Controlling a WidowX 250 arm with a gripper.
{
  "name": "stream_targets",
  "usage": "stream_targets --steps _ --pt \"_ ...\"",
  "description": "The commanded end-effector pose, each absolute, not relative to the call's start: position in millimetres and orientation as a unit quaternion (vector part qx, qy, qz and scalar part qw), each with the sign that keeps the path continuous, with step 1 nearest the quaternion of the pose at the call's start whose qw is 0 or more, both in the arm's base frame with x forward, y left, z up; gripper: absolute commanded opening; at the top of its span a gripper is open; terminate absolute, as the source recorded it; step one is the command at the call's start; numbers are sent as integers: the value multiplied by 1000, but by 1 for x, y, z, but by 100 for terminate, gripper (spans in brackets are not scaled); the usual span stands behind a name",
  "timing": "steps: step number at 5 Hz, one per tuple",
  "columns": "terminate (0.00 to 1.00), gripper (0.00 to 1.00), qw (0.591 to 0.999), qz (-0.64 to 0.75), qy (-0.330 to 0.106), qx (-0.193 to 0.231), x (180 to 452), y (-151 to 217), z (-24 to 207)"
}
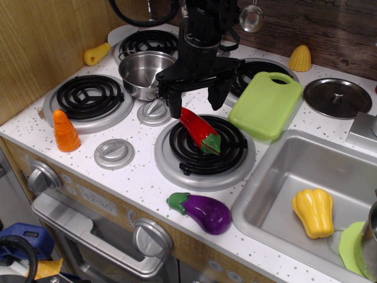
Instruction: Put pepper in pot or pan
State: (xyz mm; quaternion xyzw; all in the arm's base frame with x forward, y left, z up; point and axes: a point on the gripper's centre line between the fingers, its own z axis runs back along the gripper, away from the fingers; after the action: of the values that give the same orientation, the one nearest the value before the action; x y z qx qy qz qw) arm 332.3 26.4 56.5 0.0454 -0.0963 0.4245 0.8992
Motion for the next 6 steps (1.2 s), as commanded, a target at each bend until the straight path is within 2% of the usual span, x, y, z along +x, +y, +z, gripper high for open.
stream_targets --steps 1,3,4,5,6 --pt "0 100 899 424 -96 45 332 26 57" --pt "0 100 892 438 -109 7 338 27 33" --pt "0 0 887 449 -109 -2 336 25 28" --pt "0 0 886 448 -117 -3 333 25 27" --pt "0 0 883 437 -166 39 337 42 43"
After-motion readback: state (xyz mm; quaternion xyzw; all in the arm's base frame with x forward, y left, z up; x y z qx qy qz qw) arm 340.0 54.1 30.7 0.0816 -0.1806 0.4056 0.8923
